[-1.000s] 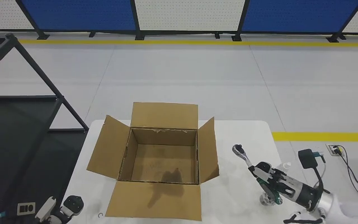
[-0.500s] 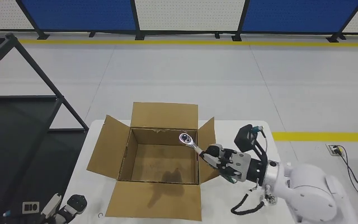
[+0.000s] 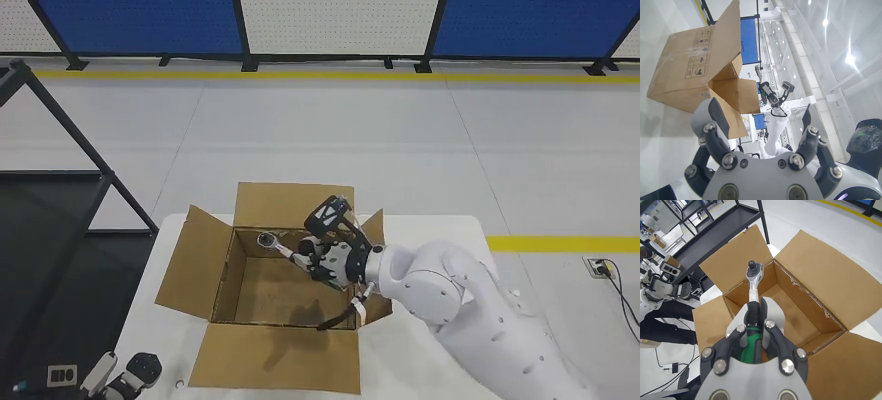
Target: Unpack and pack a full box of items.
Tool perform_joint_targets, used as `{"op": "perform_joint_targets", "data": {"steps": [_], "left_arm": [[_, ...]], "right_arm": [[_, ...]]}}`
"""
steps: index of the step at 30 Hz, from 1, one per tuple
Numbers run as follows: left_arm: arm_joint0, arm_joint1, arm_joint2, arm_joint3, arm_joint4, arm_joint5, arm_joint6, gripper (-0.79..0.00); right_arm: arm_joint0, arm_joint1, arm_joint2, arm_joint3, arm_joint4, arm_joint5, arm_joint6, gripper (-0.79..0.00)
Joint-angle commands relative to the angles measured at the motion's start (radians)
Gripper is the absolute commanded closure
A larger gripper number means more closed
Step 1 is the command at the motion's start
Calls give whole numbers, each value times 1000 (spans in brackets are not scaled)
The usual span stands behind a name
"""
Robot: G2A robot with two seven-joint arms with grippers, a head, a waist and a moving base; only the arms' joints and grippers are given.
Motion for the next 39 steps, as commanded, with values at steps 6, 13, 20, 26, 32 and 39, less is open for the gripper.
{"op": "perform_joint_targets", "data": {"steps": [6, 13, 20, 26, 32, 39], "left_arm": [[0, 0, 0, 0, 0, 0, 0, -785], [0, 0, 0, 0, 0, 0, 0, -785], [0, 0, 0, 0, 0, 0, 0, -785], [0, 0, 0, 0, 0, 0, 0, -785], [0, 0, 0, 0, 0, 0, 0, -785], [0, 0, 0, 0, 0, 0, 0, -785]], "right_arm": [[0, 0, 0, 1, 0, -1, 0, 0], [-11, -1, -2, 6, -2, -3, -16, 0], [39, -43, -75, 168, 24, -31, -91, 0], [126, -103, -174, 369, 60, -65, -92, 0], [182, -172, -262, 538, 82, -109, -127, 0], [217, -255, -339, 680, 73, -126, -212, 0]]}}
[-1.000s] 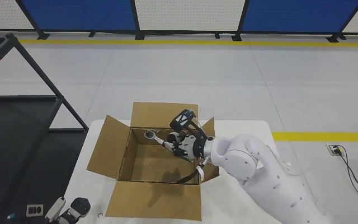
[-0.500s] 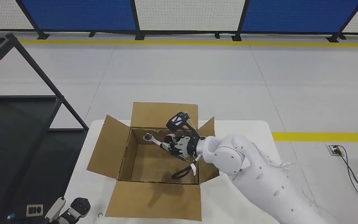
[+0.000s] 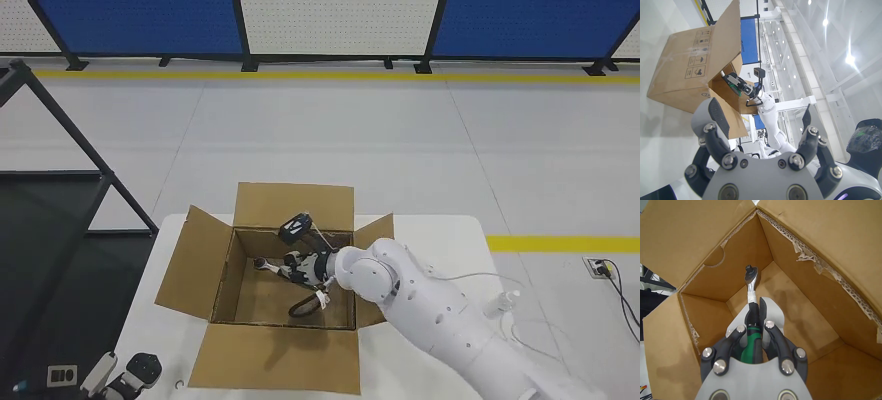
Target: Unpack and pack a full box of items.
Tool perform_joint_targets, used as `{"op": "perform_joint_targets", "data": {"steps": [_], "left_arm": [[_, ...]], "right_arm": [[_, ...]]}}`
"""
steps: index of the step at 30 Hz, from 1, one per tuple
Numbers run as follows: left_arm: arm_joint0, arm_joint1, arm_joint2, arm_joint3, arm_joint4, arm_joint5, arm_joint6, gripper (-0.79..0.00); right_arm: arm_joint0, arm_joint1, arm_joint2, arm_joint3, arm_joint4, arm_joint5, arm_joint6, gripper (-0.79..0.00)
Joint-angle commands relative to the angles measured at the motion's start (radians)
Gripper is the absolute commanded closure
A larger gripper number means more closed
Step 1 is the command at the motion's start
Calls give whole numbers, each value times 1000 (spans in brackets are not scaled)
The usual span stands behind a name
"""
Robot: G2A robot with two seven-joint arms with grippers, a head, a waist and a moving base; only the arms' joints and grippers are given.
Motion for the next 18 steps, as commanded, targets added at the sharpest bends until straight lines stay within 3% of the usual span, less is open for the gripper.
{"op": "perform_joint_targets", "data": {"steps": [1, 9, 18], "left_arm": [[0, 0, 0, 0, 0, 0, 0, -785], [0, 0, 0, 0, 0, 0, 0, -785], [0, 0, 0, 0, 0, 0, 0, -785]], "right_arm": [[7, -24, -19, 34, -12, 6, -28, 0], [40, -105, -78, 137, -82, 58, -63, 0], [87, -189, -119, 257, -114, 76, 36, 0]]}}
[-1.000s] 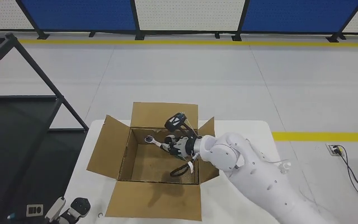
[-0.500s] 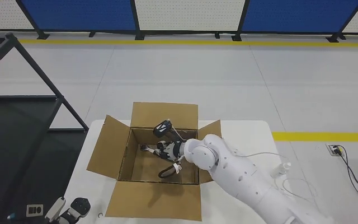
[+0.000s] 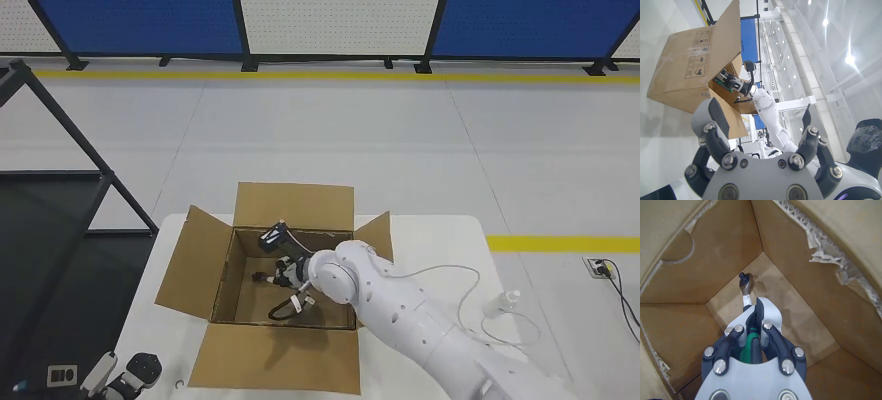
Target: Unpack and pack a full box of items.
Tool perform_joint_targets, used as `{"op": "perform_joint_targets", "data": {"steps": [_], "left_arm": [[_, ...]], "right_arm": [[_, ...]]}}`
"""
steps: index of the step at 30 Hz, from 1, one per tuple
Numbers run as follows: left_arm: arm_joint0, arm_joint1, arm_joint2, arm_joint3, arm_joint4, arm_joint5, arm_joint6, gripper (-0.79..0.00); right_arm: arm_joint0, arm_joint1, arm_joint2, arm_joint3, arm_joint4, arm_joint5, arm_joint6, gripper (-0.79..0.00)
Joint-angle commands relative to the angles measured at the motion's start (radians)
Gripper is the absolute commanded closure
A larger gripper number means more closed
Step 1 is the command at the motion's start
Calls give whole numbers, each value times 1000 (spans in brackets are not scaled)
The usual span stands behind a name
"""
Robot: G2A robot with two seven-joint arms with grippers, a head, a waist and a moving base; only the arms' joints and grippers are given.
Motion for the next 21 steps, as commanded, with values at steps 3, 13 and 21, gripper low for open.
{"op": "perform_joint_targets", "data": {"steps": [3, 13, 21], "left_arm": [[0, 0, 0, 0, 0, 0, 0, -785], [0, 0, 0, 0, 0, 0, 0, -785], [0, 0, 0, 0, 0, 0, 0, -785]], "right_arm": [[20, -37, -17, 50, -23, 10, 42, 0], [50, -100, -14, 162, -40, -11, 46, 0], [70, -91, 70, 210, 42, -181, -35, 0]]}}
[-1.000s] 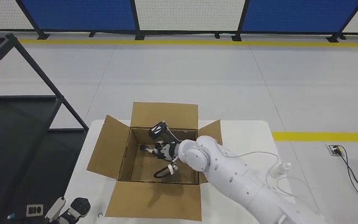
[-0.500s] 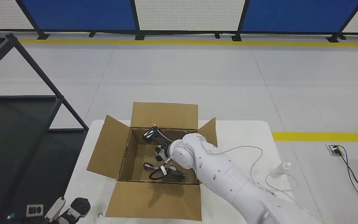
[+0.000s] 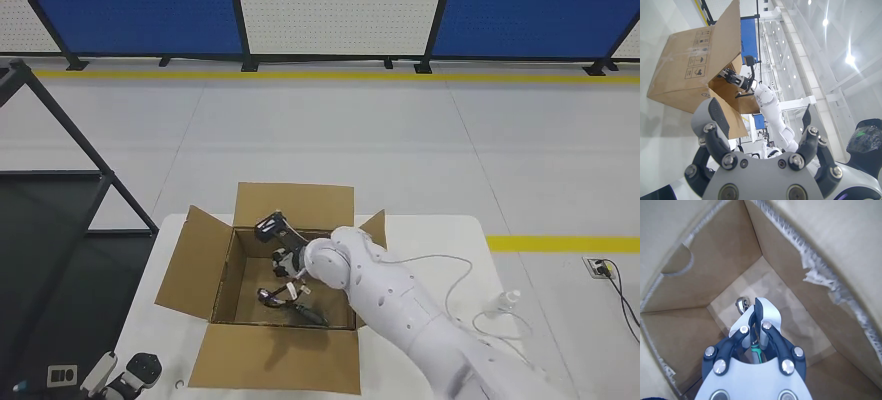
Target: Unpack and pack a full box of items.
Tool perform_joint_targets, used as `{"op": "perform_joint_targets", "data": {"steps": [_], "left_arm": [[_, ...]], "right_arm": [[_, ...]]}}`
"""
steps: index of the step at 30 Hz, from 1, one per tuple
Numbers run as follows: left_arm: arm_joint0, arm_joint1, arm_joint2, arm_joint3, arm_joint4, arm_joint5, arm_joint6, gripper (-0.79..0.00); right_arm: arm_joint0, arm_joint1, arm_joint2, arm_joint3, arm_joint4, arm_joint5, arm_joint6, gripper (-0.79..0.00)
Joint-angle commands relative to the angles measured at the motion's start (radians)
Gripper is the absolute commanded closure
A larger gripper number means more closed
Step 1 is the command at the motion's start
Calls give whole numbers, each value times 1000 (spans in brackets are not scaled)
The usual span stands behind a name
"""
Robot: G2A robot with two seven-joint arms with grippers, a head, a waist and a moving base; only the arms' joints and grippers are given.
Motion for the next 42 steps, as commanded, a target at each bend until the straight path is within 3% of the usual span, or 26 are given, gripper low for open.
{"op": "perform_joint_targets", "data": {"steps": [1, 9, 11, 16, 23, 28, 36, 42], "left_arm": [[0, 0, 0, 0, 0, 0, 0, -785], [0, 0, 0, 0, 0, 0, 0, -785], [0, 0, 0, 0, 0, 0, 0, -785], [0, 0, 0, 0, 0, 0, 0, -785], [0, 0, 0, 0, 0, 0, 0, -785], [0, 0, 0, 0, 0, 0, 0, -785], [0, 0, 0, 0, 0, 0, 0, -785], [0, 0, 0, 0, 0, 0, 0, -785]], "right_arm": [[0, 11, 23, -1, 16, -67, -16, 0], [-33, 97, 138, -61, 67, -404, -83, 0], [-53, 127, 174, -106, 77, -502, -89, 0], [-142, 214, 286, -308, 72, -634, -89, 0], [-405, 338, 507, -810, 10, -611, -19, 0], [-596, 393, 641, -1114, -5, -576, 44, 0], [-768, 440, 777, -1323, -7, -585, 65, 0], [-912, 466, 889, -1418, -23, -581, 12, 0]]}}
